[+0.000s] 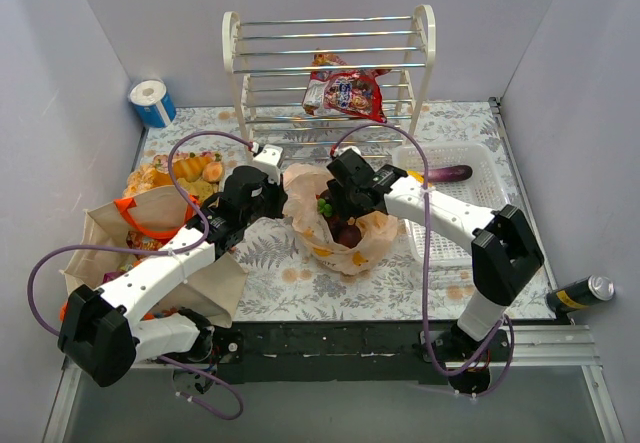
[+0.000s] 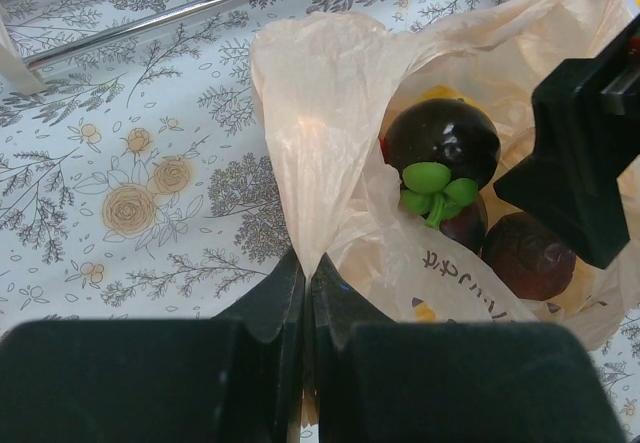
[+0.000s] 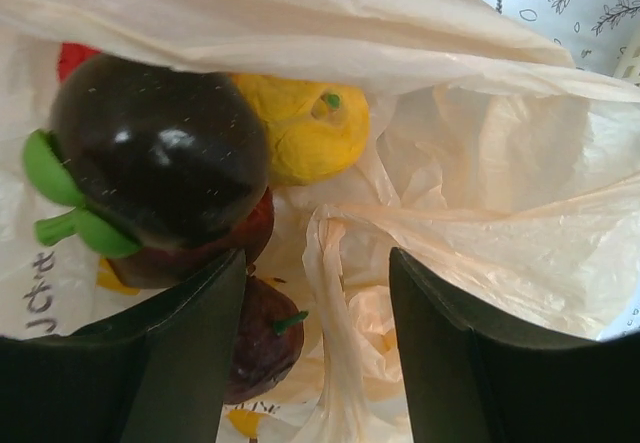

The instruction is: Place the mixed food into the grocery bags and tie them

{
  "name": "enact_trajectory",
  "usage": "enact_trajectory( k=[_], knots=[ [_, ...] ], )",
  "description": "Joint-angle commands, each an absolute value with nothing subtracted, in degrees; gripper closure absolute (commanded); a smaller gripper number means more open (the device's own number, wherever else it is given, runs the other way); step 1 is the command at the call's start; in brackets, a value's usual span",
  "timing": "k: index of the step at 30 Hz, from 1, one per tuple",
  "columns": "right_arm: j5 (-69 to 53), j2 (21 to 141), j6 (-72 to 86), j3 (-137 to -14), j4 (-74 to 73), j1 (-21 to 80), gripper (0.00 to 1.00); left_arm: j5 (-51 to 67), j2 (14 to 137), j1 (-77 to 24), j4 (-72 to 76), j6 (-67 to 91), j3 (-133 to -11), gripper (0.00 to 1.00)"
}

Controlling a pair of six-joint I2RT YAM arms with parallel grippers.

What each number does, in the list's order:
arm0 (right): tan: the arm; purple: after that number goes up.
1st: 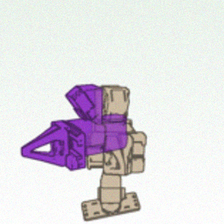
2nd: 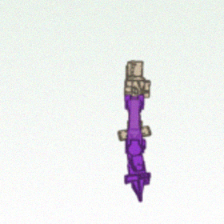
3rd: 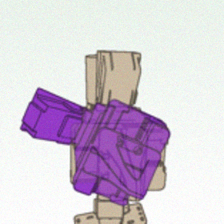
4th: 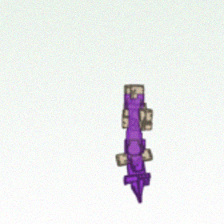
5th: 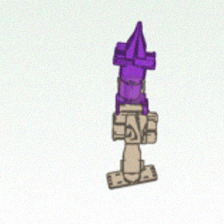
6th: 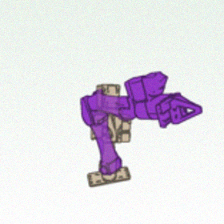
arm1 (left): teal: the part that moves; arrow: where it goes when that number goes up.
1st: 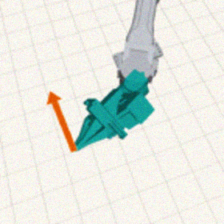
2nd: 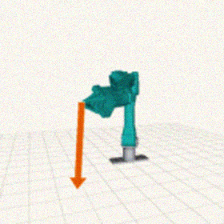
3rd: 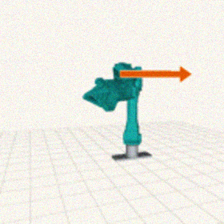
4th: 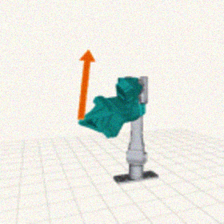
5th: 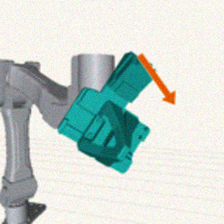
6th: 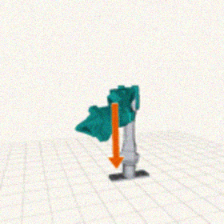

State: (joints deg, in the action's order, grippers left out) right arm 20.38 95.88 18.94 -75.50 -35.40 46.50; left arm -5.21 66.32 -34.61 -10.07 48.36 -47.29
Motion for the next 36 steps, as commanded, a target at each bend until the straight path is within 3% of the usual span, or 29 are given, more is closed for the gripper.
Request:
enact_trajectory(
  k=[1,8,18,26,31,36],
  knots=[
    [20.66,97.47,17.67,-76.99,-32.61,45.27,0.35,-5.98,66.53,-34.72,-10.02,47.64,-47.72,1.0],
    [16.88,100.63,17.84,-77.78,-34.18,43.77,0.46,-6.24,67.06,-34.72,-10.02,47.55,-47.81,1.0],
    [16.08,95.89,19.42,-75.59,-40.42,44.47,0.41,-4.92,68.64,-34.72,-10.11,47.64,-48.43,1.0],
    [16.35,96.59,20.57,-69.79,-37.09,44.38,0.41,-5.01,67.68,-34.72,-10.02,47.81,-48.25,1.0],
    [17.14,96.51,19.08,-74.08,-36.47,44.38,0.61,-5.45,67.15,-34.72,-10.02,47.64,-48.16,1.0],
    [15.12,94.4,18.28,-80.67,-38.67,44.38,0.74,-4.66,66.53,-34.72,-11.41,48.34,-50.18,1.0]
  ],
)
